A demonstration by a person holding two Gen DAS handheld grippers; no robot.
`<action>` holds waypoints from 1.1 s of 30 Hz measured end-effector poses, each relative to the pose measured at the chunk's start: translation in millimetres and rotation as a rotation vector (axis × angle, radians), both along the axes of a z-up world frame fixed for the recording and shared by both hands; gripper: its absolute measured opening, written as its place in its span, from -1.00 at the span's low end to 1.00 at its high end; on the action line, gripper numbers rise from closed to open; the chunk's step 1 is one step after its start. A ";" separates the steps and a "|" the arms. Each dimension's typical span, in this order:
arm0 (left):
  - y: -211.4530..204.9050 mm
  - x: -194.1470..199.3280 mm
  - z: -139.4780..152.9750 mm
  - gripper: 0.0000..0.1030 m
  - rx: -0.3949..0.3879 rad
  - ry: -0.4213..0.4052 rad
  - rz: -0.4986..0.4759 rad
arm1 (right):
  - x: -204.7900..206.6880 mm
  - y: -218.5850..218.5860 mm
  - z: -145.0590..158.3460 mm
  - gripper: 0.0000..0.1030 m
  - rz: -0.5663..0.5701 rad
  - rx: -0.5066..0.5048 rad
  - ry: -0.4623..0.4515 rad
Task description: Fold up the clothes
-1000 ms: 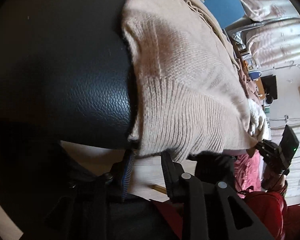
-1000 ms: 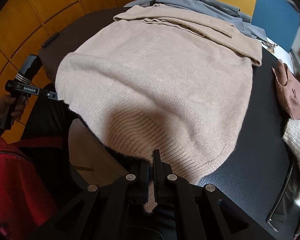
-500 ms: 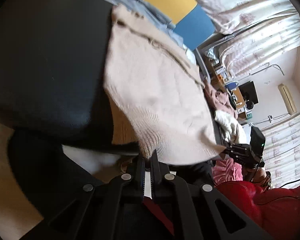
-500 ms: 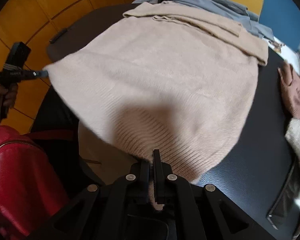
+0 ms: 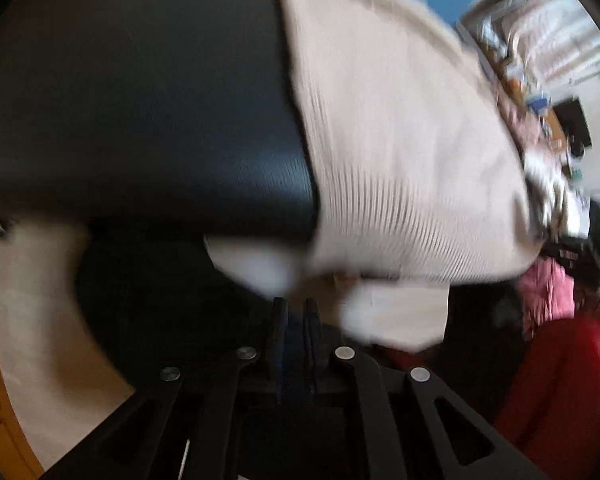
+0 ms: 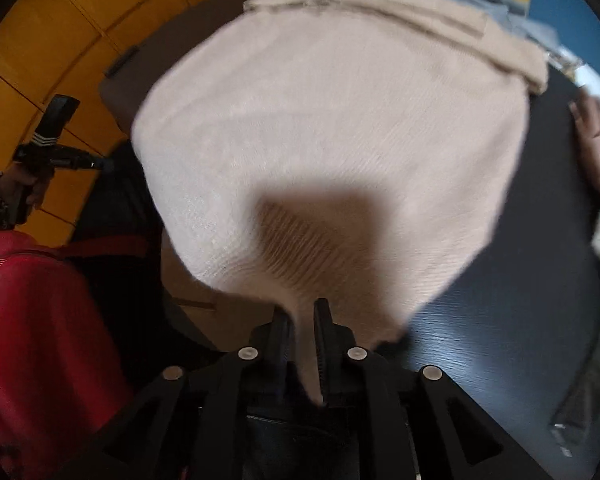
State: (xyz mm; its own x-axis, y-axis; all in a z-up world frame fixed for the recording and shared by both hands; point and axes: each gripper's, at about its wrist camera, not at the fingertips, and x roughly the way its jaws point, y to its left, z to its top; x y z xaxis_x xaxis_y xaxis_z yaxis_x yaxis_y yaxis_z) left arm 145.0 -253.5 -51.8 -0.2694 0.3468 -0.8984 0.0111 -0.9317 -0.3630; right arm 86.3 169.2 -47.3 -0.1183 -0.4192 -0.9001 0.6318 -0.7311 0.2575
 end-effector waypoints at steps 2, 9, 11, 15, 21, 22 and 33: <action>4.8 -19.2 29.8 -0.82 0.020 0.131 0.007 | -16.3 5.6 17.9 -0.75 -0.057 -0.083 0.047; 109.4 -104.3 12.4 -0.70 -0.075 0.288 -0.155 | -67.7 -66.9 -4.9 -0.75 0.002 0.040 0.241; 129.6 -117.3 -7.0 -0.70 -0.107 0.279 -0.191 | -75.9 -75.9 -21.6 -0.75 0.012 0.062 0.232; 115.9 -104.2 -18.5 -0.77 -0.095 0.319 -0.197 | -71.1 -58.4 -37.3 -0.75 -0.021 0.069 0.236; 61.2 -92.7 -11.2 -0.67 0.068 0.313 -0.060 | -70.1 8.5 -31.7 -0.68 -0.198 -0.073 0.148; 56.1 -91.7 -8.6 -0.67 0.080 0.329 -0.035 | -70.5 19.3 -29.8 -0.59 -0.236 -0.106 0.127; 74.7 -102.3 -17.0 -0.65 -0.132 0.371 -0.062 | -144.2 5.8 -43.8 -0.45 -0.316 0.050 0.286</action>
